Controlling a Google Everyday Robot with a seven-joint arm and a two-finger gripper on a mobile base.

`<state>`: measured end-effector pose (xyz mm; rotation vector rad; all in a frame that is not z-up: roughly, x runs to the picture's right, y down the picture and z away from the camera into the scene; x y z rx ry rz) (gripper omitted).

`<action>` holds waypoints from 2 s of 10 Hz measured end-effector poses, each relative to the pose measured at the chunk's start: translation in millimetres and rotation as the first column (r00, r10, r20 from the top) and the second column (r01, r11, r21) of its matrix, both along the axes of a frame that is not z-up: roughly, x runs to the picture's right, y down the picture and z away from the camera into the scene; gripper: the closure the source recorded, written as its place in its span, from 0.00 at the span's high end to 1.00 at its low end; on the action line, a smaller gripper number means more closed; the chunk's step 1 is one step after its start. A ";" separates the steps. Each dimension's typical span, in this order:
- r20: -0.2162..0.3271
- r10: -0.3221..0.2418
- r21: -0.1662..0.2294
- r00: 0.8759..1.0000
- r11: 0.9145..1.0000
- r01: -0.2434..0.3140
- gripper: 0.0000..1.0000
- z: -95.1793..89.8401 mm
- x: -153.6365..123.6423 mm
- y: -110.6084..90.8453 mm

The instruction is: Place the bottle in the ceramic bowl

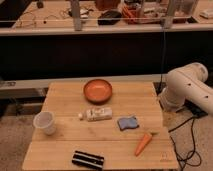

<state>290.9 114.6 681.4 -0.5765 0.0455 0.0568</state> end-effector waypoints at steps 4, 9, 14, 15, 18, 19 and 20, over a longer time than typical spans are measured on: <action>0.000 0.000 0.000 1.000 1.000 0.000 0.80 -0.1 0.0 -0.1; 0.000 0.000 0.000 1.000 1.000 0.000 0.80 -0.1 0.0 -0.1; 0.000 -0.001 0.000 1.000 1.000 0.001 0.80 -0.2 -0.1 -0.2; -0.005 -0.010 0.001 1.000 1.000 0.010 0.80 -0.3 -3.0 -1.7; 0.005 -0.046 -0.003 0.999 0.999 0.046 0.80 4.0 -49.6 -10.4; 0.006 -0.058 -0.003 0.998 0.998 0.058 0.80 4.8 -59.7 -13.0; 0.006 -0.068 -0.004 0.998 0.998 0.068 0.80 5.4 -63.9 -14.7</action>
